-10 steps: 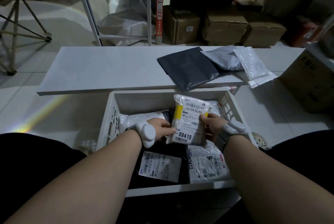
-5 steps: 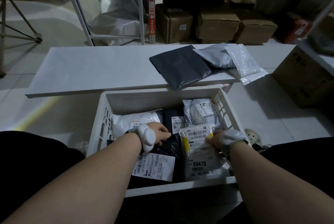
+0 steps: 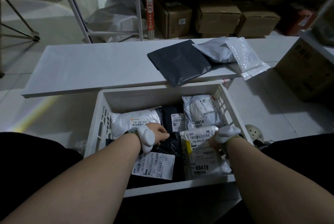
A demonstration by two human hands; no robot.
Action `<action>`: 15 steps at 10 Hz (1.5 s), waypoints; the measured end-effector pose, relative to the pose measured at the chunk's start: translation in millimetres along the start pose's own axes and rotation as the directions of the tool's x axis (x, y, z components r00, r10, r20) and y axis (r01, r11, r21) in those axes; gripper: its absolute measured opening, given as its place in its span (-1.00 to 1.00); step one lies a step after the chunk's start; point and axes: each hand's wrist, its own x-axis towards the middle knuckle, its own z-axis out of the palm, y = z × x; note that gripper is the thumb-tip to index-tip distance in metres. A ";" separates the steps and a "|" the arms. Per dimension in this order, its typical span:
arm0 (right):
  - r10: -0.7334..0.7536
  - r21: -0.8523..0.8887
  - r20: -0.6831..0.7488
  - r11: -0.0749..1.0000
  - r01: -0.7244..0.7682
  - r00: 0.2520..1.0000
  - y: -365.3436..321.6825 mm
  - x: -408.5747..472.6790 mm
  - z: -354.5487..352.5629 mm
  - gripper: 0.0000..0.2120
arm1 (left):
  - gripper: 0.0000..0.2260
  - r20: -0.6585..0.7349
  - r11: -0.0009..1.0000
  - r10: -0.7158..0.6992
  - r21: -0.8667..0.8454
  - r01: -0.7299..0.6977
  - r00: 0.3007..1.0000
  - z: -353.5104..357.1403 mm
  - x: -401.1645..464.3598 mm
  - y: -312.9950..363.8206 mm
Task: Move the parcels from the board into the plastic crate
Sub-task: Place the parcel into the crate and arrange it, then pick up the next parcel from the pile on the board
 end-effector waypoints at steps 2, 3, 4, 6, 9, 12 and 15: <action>0.017 0.107 -0.087 0.994 -0.008 0.996 14.1 47.6 15.5 -0.52 | -0.76 -0.017 1.000 0.008 0.027 -0.007 1.000 1.1 3.4 -0.3; 0.050 0.266 -0.169 0.964 -0.003 0.984 11.0 32.1 5.9 -0.47 | -0.77 -0.083 0.991 0.059 0.123 -0.048 0.995 -1.3 2.8 2.4; -0.007 0.186 -0.281 0.981 0.061 0.960 3.0 15.7 -6.7 -0.55 | -0.76 -0.126 0.978 0.094 0.198 -0.068 0.988 -4.9 1.0 4.8; -0.206 -0.043 -0.135 0.978 0.202 0.969 -17.9 2.1 -2.5 -0.70 | -0.69 0.080 0.910 0.036 0.409 -0.065 0.996 -1.4 -3.7 6.0; -0.122 0.275 -0.214 0.945 0.180 0.969 -19.2 9.7 -12.7 -0.72 | -0.77 -0.077 0.943 0.072 0.330 -0.043 0.994 -2.2 2.3 -1.2; -0.224 0.358 -0.418 0.850 0.386 0.880 -35.0 3.4 -88.9 -0.66 | -0.83 -0.412 0.985 0.145 0.143 -0.093 0.900 -50.7 21.9 49.4; -0.227 0.424 -0.472 0.789 0.445 0.852 -50.8 33.8 -158.4 -0.64 | -0.72 -0.354 0.939 0.184 0.340 -0.057 0.917 -85.1 68.6 115.6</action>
